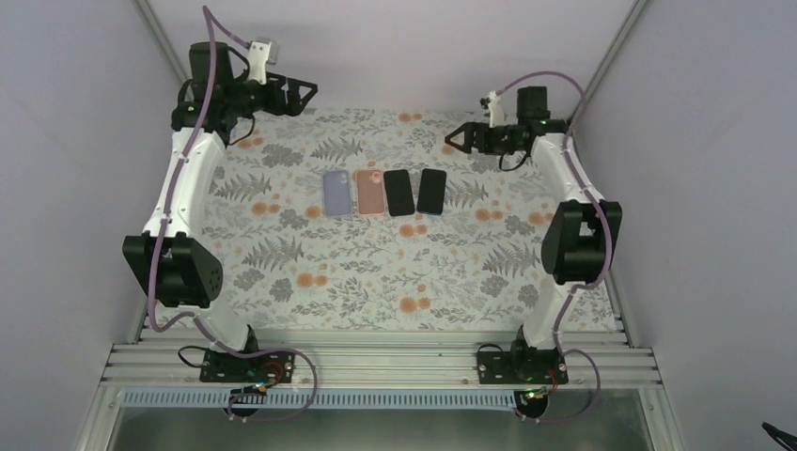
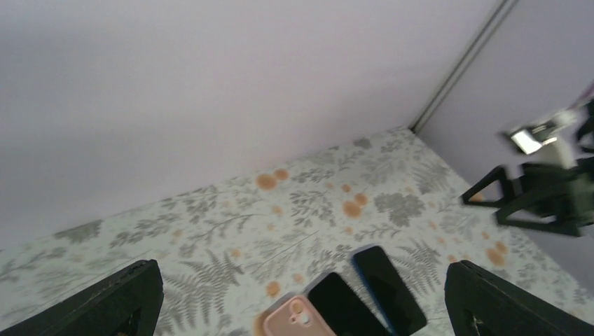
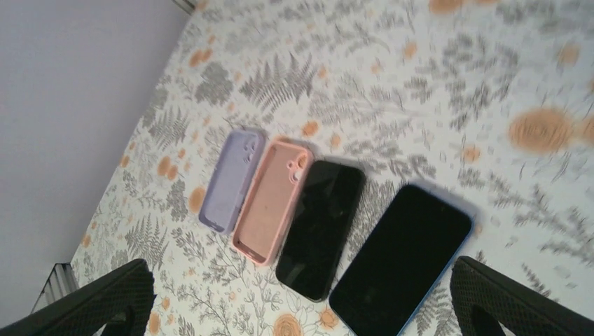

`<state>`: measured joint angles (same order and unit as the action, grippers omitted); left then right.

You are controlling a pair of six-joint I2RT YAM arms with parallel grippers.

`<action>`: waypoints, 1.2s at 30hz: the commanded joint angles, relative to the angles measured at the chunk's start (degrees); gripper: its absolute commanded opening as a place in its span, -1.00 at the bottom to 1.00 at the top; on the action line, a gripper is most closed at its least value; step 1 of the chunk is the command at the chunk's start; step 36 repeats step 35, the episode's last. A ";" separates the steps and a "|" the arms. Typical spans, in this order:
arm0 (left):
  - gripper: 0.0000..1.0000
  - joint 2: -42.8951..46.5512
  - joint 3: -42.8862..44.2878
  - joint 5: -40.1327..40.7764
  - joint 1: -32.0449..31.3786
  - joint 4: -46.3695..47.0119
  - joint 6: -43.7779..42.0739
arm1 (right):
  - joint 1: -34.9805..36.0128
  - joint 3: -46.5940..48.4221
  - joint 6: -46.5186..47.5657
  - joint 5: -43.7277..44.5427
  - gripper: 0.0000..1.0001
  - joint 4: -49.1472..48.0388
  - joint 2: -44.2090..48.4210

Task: Take the phone out of the phone case
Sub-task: Reset both arms

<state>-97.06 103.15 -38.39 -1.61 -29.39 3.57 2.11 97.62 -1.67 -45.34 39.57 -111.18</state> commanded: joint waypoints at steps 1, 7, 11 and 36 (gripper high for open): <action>1.00 -1.73 3.23 3.41 2.63 -8.38 -6.55 | -2.13 1.88 5.36 -2.14 0.99 1.88 5.81; 1.00 1.35 -3.93 5.16 7.96 -6.90 -10.26 | -7.41 -5.47 9.22 -7.94 0.99 -1.60 12.64; 1.00 3.96 -11.35 4.40 11.44 -4.64 -11.25 | -11.57 -12.59 10.92 -8.79 0.99 -4.22 15.43; 1.00 13.16 -40.24 7.86 12.57 8.35 -16.06 | -18.47 -37.55 16.12 -7.29 0.99 -16.95 24.08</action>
